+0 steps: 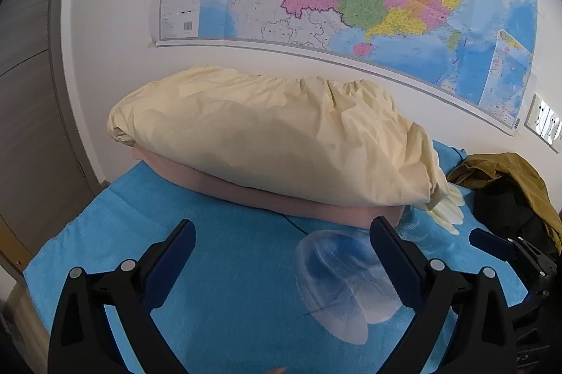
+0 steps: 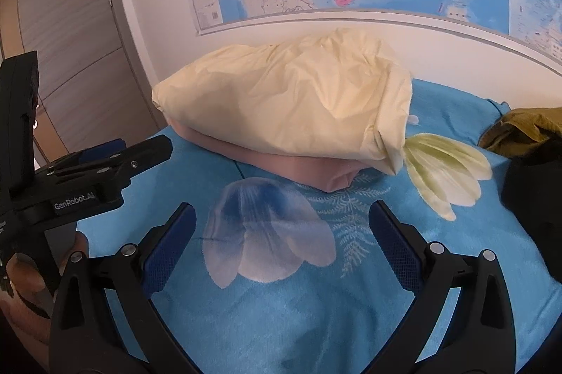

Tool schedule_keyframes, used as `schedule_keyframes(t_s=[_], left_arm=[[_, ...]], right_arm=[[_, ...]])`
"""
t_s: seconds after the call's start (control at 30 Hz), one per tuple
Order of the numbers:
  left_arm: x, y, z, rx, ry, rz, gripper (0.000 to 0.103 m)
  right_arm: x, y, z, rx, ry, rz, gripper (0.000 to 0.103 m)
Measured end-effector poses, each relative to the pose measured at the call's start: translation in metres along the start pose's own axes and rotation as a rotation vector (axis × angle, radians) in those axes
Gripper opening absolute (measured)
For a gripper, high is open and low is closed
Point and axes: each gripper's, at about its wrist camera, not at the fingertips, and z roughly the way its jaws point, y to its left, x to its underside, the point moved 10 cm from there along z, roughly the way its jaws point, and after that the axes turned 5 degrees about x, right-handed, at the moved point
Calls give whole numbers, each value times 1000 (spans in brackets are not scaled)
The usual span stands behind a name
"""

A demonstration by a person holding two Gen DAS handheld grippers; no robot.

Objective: Fold large clothes

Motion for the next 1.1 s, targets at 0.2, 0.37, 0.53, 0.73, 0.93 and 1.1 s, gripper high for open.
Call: schedule_keyframes(t_s=[0.2,0.37,0.53,0.73,0.93,1.1], left_arm=[[6,-5,-7,3,-4,13,96],[11,-6,-12,2,-1,13,96],[17,-7,-15,-5,2,16,96],[24,-8,-18,-16,7,23,96],[24,-9,-22,-24,0,31,96],[25,-12,-24,-21,-2,37,96]], right_arm=[[8,-1,-7,4,2,15,97],[12,-1,-12,3,-3,20,97],[14,0,-17,9,-8,16,97],[16,1,-22,13,-14,9,97],[16,1,-25,17,-22,14,97],[16,0,-26,19,-22,10,97]])
